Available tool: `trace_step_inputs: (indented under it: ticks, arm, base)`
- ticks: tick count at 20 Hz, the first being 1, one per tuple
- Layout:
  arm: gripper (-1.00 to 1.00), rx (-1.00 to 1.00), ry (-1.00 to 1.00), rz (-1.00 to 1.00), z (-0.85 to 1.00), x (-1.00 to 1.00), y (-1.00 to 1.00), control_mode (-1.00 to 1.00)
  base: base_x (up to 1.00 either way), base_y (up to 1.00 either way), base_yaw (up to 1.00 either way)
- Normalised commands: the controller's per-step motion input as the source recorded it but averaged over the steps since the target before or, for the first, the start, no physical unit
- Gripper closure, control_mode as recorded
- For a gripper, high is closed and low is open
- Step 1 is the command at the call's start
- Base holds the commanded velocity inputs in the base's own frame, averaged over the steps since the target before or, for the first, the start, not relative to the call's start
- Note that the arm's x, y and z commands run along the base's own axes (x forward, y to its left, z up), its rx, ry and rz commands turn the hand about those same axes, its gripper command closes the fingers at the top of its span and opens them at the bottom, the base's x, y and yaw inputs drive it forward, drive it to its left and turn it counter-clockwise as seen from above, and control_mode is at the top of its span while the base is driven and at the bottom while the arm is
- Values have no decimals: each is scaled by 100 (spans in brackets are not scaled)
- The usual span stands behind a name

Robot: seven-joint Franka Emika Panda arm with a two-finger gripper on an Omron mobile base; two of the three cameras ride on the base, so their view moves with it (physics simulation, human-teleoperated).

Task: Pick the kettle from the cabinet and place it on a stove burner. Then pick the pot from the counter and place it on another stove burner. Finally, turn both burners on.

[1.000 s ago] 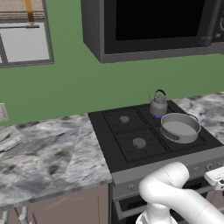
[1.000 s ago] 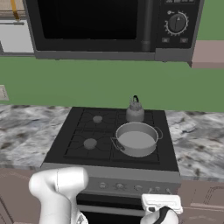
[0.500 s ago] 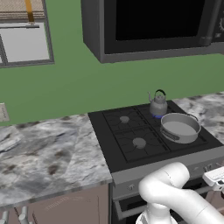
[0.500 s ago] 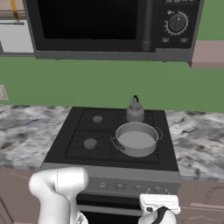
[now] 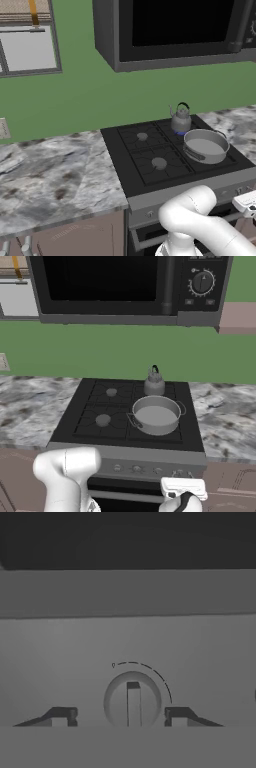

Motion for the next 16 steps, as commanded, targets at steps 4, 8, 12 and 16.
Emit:
trace_step_inputs:
  ticks: [4, 8, 12, 16]
  arm:
    - [100, 0, 0, 2, -12, 5, 9, -100]
    - [100, 0, 0, 2, -14, 0, 22, -100]
    - [100, 0, 0, 1, -12, 0, 27, -100]
    - [100, -2, 1, 3, -10, 0, 4, -100]
  base:
    - [0, 0, 0]
    - [0, 0, 0]
    - [0, 0, 0]
    - [0, 0, 0]
